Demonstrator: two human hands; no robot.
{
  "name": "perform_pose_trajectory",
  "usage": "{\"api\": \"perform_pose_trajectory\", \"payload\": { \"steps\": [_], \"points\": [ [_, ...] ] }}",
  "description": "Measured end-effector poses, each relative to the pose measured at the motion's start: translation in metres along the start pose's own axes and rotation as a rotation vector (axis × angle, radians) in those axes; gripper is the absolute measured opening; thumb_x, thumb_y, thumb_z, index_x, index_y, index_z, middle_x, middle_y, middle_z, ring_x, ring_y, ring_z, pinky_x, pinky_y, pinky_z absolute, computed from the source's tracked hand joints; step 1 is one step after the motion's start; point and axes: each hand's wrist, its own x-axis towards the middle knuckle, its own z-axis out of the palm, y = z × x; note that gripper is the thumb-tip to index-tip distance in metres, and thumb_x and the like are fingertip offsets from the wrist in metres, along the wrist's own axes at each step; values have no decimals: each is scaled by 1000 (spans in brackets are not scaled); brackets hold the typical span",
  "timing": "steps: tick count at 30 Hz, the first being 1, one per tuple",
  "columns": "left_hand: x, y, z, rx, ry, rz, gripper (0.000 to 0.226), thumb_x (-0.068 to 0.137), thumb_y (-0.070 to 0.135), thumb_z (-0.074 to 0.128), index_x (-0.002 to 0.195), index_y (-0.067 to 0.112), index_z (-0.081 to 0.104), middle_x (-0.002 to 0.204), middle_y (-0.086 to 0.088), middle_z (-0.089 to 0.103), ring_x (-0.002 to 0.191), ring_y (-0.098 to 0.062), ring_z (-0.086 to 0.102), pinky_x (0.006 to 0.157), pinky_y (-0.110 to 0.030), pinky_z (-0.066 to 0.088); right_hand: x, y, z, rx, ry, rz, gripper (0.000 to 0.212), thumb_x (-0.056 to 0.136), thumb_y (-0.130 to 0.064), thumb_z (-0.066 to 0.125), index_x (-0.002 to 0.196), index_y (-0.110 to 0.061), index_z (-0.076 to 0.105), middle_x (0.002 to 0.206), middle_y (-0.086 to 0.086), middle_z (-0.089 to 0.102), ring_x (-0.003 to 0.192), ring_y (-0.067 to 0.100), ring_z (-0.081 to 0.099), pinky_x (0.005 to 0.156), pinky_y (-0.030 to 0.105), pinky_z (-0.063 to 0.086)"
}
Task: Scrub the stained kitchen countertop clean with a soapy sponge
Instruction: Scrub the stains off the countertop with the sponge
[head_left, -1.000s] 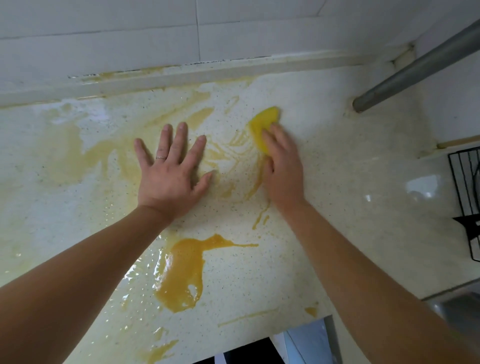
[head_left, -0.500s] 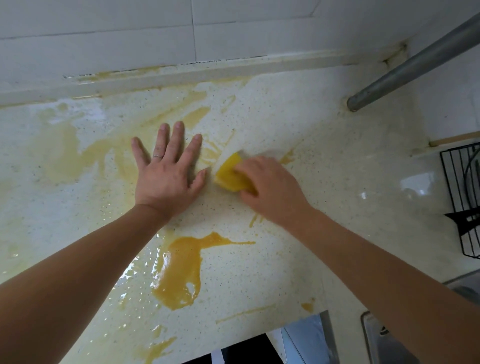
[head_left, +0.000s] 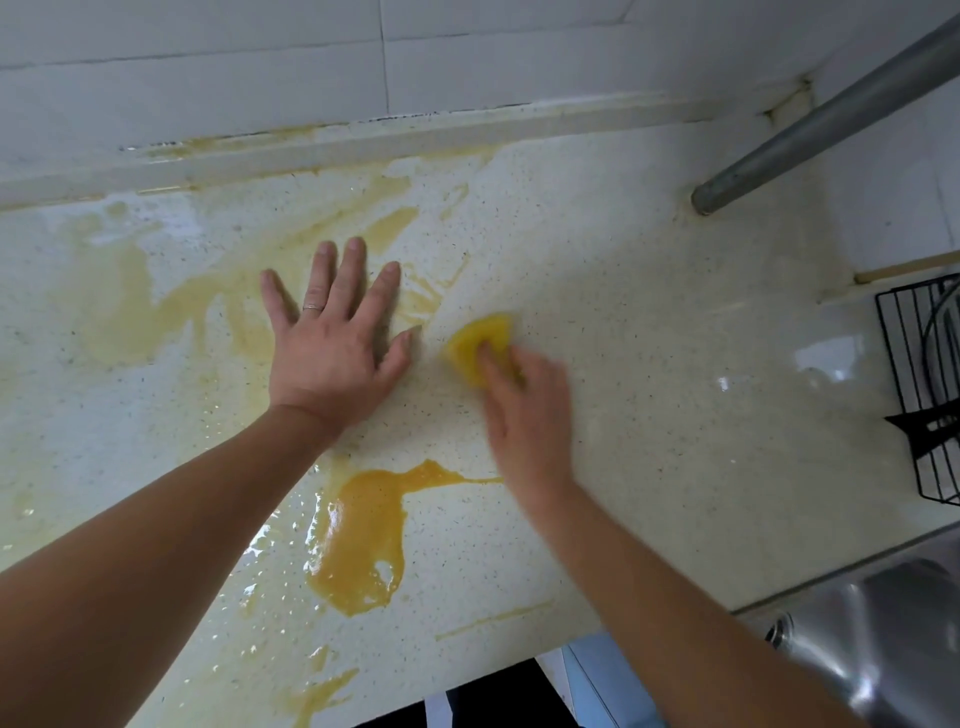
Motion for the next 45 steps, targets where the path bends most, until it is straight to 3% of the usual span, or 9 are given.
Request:
{"api": "perform_pose_trajectory", "payload": {
  "steps": [5, 10, 14, 20, 24, 29, 32, 40, 45],
  "points": [
    [0, 0, 0, -1, 2, 3, 68, 104, 62, 26, 163, 30, 18, 174, -6, 3, 160, -31, -1, 118, -75, 1, -11, -5, -14, 110, -163, -208, 21, 98, -29, 58, 115, -28, 70, 95, 1, 63, 86, 22, 52, 73, 37, 43],
    [1, -1, 1, 4, 2, 4, 68, 104, 62, 24, 164, 30, 16, 174, -6, 2, 160, -31, -2, 119, -74, 1, 130, 91, -44, -155, 295, 242, 32, 99, -30, 45, 118, -14, 65, 116, 12, 61, 107, 29, 51, 92, 37, 42],
    [1, -1, 1, -9, 17, 3, 65, 105, 57, 26, 164, 29, 18, 173, -6, 3, 160, -31, -1, 120, -73, 0, 194, 89, -23, -202, 317, 388, 26, 94, -24, 50, 110, -13, 68, 110, 12, 62, 104, 31, 55, 92, 39, 47],
    [1, -1, 3, -50, 45, 11, 60, 105, 41, 24, 163, 27, 25, 173, -6, 10, 159, -33, 6, 120, -73, 0, 93, -24, 19, -20, 132, -142, 32, 94, -12, 62, 125, -17, 69, 100, 6, 63, 88, 27, 53, 74, 39, 43],
    [1, -3, 4, -61, 45, 27, 63, 103, 41, 28, 163, 23, 26, 173, -8, 11, 159, -34, 7, 119, -73, -1, 41, -10, 3, 41, 25, -317, 28, 95, -15, 63, 122, -13, 70, 104, 7, 64, 91, 30, 56, 75, 43, 47],
    [2, -6, 5, -66, 62, 34, 61, 105, 38, 28, 163, 21, 25, 172, -9, 11, 159, -33, 6, 119, -73, -1, 144, 50, -12, -109, 326, 267, 31, 93, -18, 54, 117, -9, 70, 112, 14, 61, 101, 33, 53, 89, 36, 37],
    [1, -5, 5, -86, 77, 35, 60, 105, 37, 29, 162, 20, 28, 172, -9, 14, 159, -32, 7, 120, -72, -2, 190, 20, 8, -143, 317, 359, 23, 83, -14, 58, 102, -13, 72, 109, 13, 62, 99, 36, 57, 88, 37, 39],
    [3, -6, 7, -144, 122, 41, 48, 106, 26, 39, 153, 14, 40, 168, -11, 28, 159, -33, 13, 119, -73, 1, 123, -48, 25, 40, 8, -326, 37, 85, -10, 56, 118, -16, 72, 101, 6, 62, 90, 32, 55, 74, 45, 48],
    [3, -6, 7, -139, 114, 43, 53, 104, 27, 35, 155, 12, 38, 171, -10, 19, 159, -34, 11, 120, -72, -1, 141, 32, -8, -48, 224, 151, 33, 87, -14, 52, 112, -7, 71, 107, 14, 61, 98, 32, 54, 87, 39, 46]
  ]
}}
